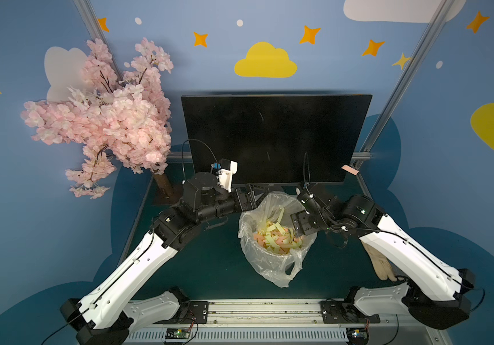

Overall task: Remove the sticky note from the monitor
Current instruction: Place the sticky note in the trash bin, then tear off the sticky note from the monitor.

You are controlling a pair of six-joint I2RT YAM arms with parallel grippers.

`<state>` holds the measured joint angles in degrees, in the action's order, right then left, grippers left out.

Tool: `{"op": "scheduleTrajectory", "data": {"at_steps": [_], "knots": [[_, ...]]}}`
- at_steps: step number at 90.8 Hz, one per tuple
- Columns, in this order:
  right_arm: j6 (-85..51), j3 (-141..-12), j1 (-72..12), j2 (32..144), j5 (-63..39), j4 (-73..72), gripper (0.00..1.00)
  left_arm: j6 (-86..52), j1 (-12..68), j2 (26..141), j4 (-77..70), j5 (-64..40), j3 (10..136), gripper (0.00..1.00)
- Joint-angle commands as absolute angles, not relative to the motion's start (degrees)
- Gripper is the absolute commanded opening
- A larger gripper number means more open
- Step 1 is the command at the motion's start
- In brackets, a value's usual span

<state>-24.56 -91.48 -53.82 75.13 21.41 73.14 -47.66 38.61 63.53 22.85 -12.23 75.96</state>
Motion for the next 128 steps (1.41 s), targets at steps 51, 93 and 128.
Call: {"op": "scheduleTrajectory", "data": {"at_steps": [51, 93, 128], "knots": [[-26.39, -105.75, -63.38, 80.56, 19.08, 75.22, 0.91, -47.81, 38.32, 63.33, 20.54, -13.21, 74.45, 1.0], [-26.07, -102.58, -51.84, 72.15, 18.06, 71.77, 0.92, -47.81, 38.33, 63.67, 20.16, -13.87, 74.55, 1.0], [-23.2, -91.51, -19.87, 61.8, 5.24, 67.09, 0.94, -47.58, 38.68, 66.7, 17.18, -20.17, 76.42, 1.0]]}}
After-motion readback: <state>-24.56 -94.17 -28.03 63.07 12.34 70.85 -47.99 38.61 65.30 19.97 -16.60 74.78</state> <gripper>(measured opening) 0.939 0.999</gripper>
